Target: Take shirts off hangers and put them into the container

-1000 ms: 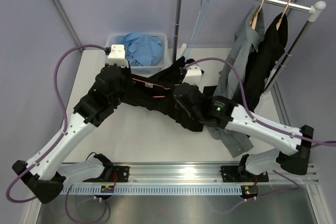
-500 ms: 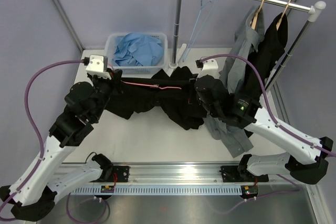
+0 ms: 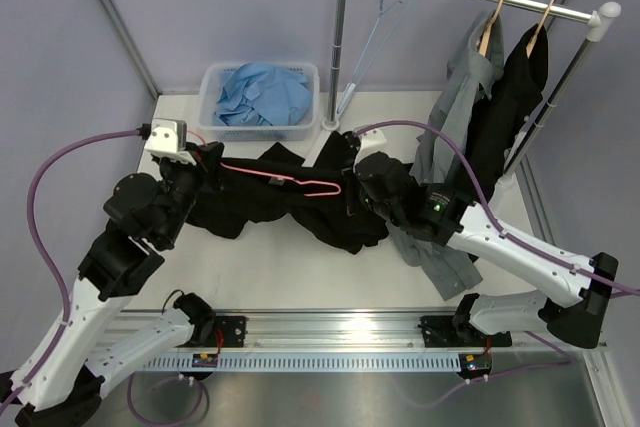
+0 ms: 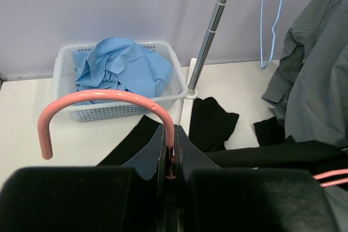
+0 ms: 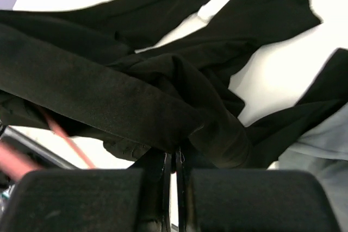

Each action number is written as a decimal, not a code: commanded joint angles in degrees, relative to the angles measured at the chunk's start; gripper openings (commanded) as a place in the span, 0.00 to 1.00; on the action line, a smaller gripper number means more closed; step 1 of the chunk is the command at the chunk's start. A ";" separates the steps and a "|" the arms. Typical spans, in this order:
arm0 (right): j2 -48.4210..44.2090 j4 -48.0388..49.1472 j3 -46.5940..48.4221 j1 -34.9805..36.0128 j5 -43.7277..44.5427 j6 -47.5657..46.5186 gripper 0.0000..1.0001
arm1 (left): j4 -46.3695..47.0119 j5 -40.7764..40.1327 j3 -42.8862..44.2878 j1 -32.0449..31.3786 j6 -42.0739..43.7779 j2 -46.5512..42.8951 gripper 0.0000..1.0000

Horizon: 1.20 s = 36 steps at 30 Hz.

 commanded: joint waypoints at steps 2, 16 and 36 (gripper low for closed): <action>1.15 4.61 -4.25 -1.05 -8.52 -0.96 0.02 | 6.35 -0.38 1.89 0.63 -5.79 0.94 0.00; -5.87 -5.91 -3.92 -1.13 -3.45 -7.54 0.56 | 10.76 2.44 -3.82 0.63 -9.24 4.99 0.00; -11.43 -7.87 7.25 -1.22 -14.32 -20.56 0.80 | 10.67 8.07 -6.46 0.54 -6.16 9.38 0.00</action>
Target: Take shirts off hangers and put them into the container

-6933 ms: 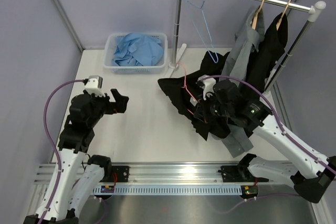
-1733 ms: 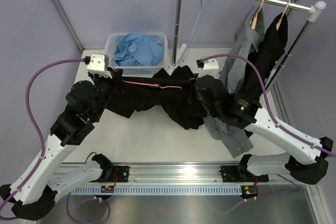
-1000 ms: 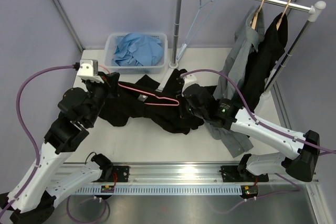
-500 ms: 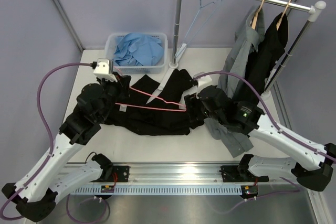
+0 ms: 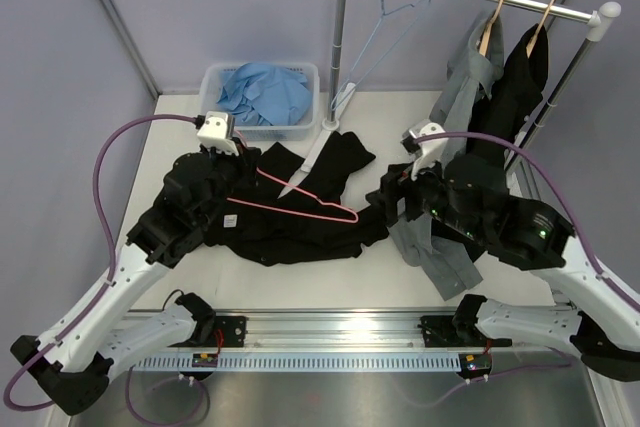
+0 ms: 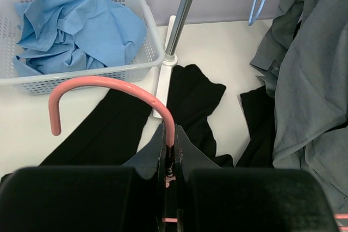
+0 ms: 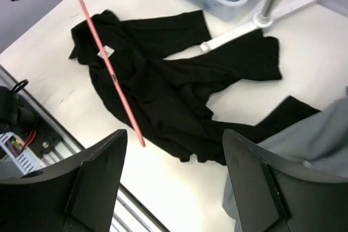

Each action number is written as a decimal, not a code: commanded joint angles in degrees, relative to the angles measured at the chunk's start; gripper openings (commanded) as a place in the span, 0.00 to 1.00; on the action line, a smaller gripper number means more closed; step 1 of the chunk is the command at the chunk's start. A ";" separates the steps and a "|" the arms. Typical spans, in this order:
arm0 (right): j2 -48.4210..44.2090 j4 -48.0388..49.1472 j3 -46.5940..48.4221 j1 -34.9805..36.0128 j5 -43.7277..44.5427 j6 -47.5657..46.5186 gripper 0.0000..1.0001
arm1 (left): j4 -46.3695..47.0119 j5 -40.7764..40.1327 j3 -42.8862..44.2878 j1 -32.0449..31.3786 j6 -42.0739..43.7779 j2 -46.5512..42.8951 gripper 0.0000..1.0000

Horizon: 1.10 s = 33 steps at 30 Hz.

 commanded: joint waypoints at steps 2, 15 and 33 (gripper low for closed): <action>9.40 5.32 2.07 -0.20 -9.81 -4.08 0.81 | 3.90 1.88 0.27 -0.05 0.68 -0.19 0.00; 24.18 14.64 5.24 0.07 -25.37 -2.23 0.72 | 3.55 0.83 0.27 -0.05 1.65 -0.28 0.00; 24.10 15.35 3.84 0.07 -17.65 -0.92 0.00 | 3.46 -1.10 0.18 -0.05 3.14 -1.60 0.20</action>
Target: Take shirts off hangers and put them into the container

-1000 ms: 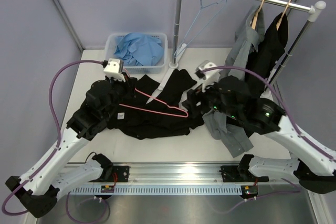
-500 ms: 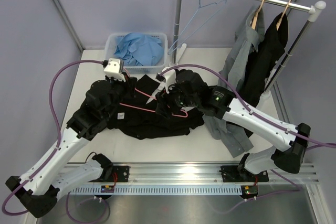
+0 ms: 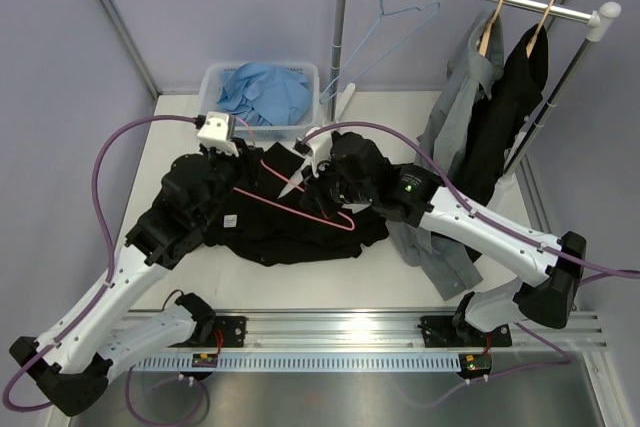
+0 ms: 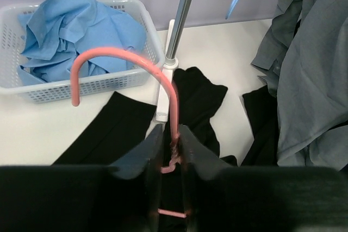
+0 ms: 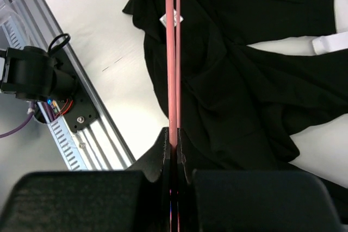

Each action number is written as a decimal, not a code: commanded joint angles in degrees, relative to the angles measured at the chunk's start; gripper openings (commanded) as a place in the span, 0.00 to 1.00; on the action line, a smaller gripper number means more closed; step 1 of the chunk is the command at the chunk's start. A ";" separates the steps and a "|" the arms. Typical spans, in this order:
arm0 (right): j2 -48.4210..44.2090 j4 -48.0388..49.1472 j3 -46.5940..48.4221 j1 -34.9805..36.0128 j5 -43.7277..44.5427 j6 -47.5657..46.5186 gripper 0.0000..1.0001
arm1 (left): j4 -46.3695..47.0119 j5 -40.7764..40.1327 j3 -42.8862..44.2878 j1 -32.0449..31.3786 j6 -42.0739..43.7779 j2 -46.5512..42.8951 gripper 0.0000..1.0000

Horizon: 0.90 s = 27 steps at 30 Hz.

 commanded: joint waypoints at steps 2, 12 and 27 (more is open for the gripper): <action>-4.87 0.84 0.42 -0.37 5.33 0.44 0.00 | 2.80 -1.15 0.18 -0.05 0.83 -1.55 0.34; -9.87 -4.61 -3.44 -0.46 13.24 1.41 0.00 | 2.80 -0.36 0.36 -0.05 2.23 -3.57 0.99; -24.29 -23.32 -7.94 -1.42 32.47 8.61 0.00 | 5.70 -4.13 -1.49 0.12 3.90 -9.90 0.99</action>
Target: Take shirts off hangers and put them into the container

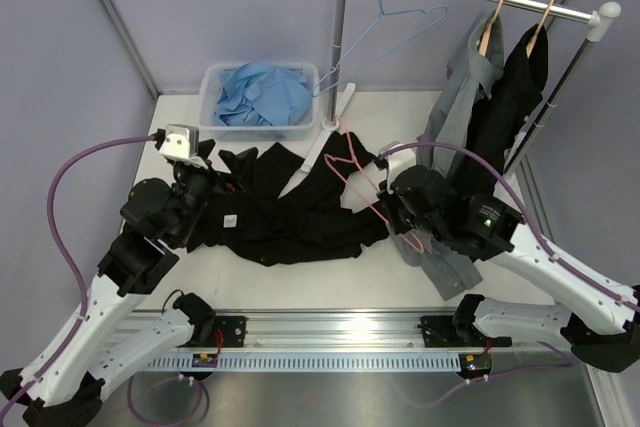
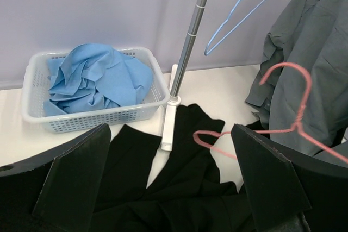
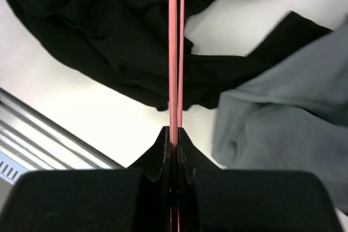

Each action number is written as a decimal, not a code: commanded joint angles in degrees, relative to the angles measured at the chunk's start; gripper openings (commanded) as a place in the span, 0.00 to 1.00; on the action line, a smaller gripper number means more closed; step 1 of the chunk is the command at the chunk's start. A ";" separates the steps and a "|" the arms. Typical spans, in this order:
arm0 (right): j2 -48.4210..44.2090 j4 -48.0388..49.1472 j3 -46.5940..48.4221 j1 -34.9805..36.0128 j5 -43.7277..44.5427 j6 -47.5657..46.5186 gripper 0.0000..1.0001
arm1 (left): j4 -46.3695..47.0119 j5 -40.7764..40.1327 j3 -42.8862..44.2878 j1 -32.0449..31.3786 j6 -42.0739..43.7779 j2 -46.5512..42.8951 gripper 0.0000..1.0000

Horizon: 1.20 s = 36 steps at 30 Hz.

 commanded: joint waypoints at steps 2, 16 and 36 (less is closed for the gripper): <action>-3.07 -8.76 5.95 -0.44 14.96 4.83 0.00 | 2.29 -2.91 0.39 0.26 -0.01 0.68 0.99; 6.06 -5.10 20.90 -12.12 28.18 7.66 0.00 | 0.45 -6.87 1.01 0.52 -0.80 1.38 0.99; 17.22 5.81 36.98 -22.23 28.71 -3.94 0.00 | -0.61 -8.54 1.01 1.31 -0.01 4.02 0.99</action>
